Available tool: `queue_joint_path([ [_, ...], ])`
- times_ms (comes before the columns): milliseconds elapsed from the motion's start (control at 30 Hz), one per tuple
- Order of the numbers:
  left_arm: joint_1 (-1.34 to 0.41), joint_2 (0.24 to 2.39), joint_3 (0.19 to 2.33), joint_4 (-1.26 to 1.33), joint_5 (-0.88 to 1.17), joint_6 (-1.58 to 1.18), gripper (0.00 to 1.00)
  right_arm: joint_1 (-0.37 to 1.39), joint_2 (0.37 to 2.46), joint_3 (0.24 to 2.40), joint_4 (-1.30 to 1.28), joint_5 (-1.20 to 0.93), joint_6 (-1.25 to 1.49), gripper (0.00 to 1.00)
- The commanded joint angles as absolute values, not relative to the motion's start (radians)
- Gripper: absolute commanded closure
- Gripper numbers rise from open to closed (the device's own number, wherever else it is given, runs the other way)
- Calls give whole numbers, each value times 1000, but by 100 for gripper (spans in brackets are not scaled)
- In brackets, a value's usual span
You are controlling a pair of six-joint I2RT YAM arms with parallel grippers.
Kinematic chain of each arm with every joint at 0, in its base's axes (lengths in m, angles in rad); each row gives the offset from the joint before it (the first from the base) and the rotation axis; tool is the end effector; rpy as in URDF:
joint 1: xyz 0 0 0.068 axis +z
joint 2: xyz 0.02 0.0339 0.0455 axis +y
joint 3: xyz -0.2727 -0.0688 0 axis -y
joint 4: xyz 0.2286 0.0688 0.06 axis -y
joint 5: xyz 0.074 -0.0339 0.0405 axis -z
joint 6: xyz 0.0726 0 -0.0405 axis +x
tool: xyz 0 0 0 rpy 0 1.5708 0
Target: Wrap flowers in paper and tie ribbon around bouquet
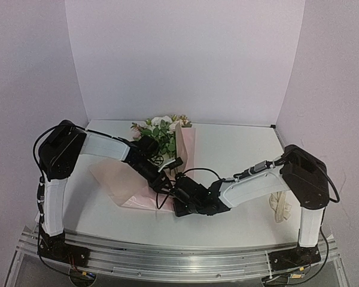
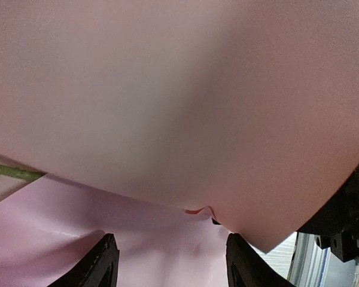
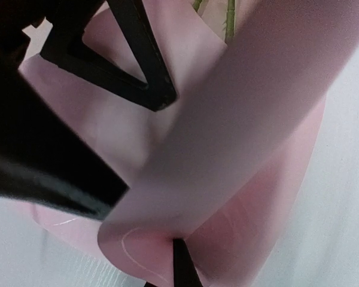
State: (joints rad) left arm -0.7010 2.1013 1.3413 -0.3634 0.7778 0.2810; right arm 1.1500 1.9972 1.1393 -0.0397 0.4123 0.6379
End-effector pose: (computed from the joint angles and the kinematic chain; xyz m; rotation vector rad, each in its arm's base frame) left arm 0.2876 -0.3094 0.1214 1.4568 2.2045 -1.1792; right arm 0.1962 0.3672 0.1182 -0.4360 2.3560 0.3388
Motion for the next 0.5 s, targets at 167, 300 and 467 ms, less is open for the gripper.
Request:
queue_joint_path([
  [167,-633,1940,1326,-612,577,192,31,1150,2051,1186,-39,339,625,100],
  [300,-632,1919,1198,-530,513,141,31,1150,2065,1219,-64,333,609,100],
  [467,-601,1907,1145,-458,384,128,32,1150,2050,1226,-116,352,593,100],
])
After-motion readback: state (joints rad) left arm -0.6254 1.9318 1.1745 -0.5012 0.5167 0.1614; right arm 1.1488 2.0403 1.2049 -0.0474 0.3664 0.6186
